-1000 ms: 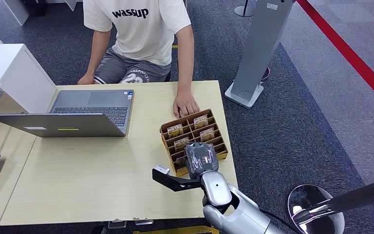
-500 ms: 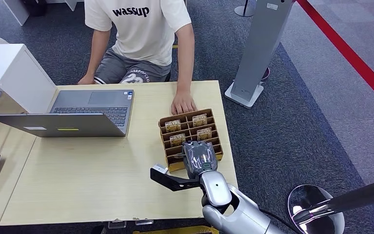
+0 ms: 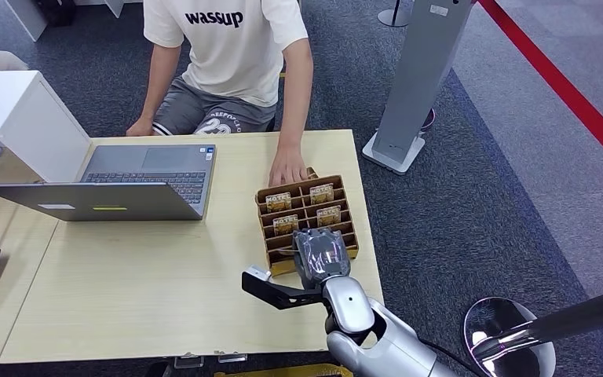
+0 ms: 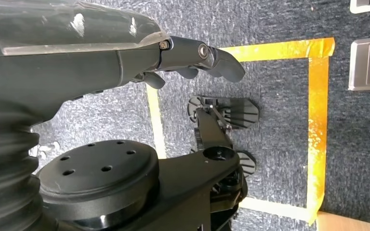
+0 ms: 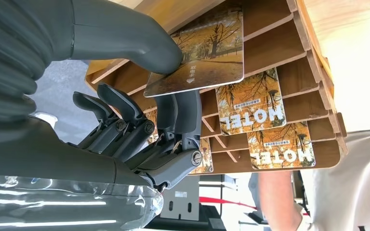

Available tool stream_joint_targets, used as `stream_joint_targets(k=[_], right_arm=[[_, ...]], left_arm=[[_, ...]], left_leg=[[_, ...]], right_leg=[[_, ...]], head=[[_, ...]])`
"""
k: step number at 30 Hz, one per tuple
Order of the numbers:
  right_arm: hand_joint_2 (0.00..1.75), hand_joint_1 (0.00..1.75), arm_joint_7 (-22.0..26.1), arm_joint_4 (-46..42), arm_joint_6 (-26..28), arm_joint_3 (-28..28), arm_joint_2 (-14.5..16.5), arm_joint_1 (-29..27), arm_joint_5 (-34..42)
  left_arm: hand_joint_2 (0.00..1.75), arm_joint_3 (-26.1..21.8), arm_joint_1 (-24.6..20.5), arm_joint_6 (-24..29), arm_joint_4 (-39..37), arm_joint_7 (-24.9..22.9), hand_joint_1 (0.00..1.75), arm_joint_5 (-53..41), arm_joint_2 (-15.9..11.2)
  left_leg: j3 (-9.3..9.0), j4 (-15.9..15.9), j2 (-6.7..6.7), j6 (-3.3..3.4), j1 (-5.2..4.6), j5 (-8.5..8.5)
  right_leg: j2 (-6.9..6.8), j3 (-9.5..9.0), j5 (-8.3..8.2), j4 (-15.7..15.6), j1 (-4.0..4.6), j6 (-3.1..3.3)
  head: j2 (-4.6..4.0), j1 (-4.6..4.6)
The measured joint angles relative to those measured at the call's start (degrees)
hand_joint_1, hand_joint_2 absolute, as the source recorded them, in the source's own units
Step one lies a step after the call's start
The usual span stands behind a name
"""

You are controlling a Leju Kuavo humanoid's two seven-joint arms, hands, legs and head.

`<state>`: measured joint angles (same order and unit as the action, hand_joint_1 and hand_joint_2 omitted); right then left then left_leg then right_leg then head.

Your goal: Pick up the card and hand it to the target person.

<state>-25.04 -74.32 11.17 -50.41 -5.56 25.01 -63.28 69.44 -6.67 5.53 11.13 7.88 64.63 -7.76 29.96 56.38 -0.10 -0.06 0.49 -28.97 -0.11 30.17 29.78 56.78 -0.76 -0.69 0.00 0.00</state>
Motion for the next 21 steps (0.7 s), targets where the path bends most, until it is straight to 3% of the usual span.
stream_joint_targets(k=[6, 10, 15, 21], right_arm=[[1.75, 1.75, -0.82, -17.33, 3.67, 4.14, -4.36, 0.9, -1.7], [1.75, 1.75, -0.3, -24.07, 7.7, 5.27, -5.34, 0.66, -5.45], [1.75, 1.75, 1.18, -24.61, 10.26, 4.78, -4.66, 0.57, -6.32], [1.75, 1.75, 3.94, -17.2, 14.86, 3.95, -2.51, 1.1, -5.2]], left_arm=[[1.75, -0.36, 0.02, 0.51, 0.06, 0.11, 0.0, 0.42, 0.42], [1.75, -0.58, 0.05, 0.86, 0.05, 0.27, 0.0, 0.66, 0.72], [1.75, -0.84, 0.09, 1.02, 0.07, -0.01, 0.0, 0.95, 0.98], [1.75, -0.46, 0.09, 0.88, 0.1, -0.07, 0.0, 0.66, 1.26]], left_leg=[[0.17, 0.16, -0.03, 0.03, -0.04, -0.05], [0.16, 0.16, -0.08, 0.02, -0.04, -0.05], [0.09, 0.1, -0.08, 0.01, -0.02, -0.04], [-0.03, 0.0, -0.02, 0.01, -0.02, 0.01]], right_leg=[[-0.03, 0.16, 0.06, 0.17, -0.05, -0.03], [-0.07, 0.15, 0.07, 0.16, -0.04, -0.02], [-0.08, 0.09, 0.06, 0.09, -0.02, 0.0], [-0.01, 0.0, 0.0, 0.0, -0.02, 0.0]], head=[[0.0, 0.0], [0.0, 0.0], [0.0, 0.0], [0.0, 0.0]])
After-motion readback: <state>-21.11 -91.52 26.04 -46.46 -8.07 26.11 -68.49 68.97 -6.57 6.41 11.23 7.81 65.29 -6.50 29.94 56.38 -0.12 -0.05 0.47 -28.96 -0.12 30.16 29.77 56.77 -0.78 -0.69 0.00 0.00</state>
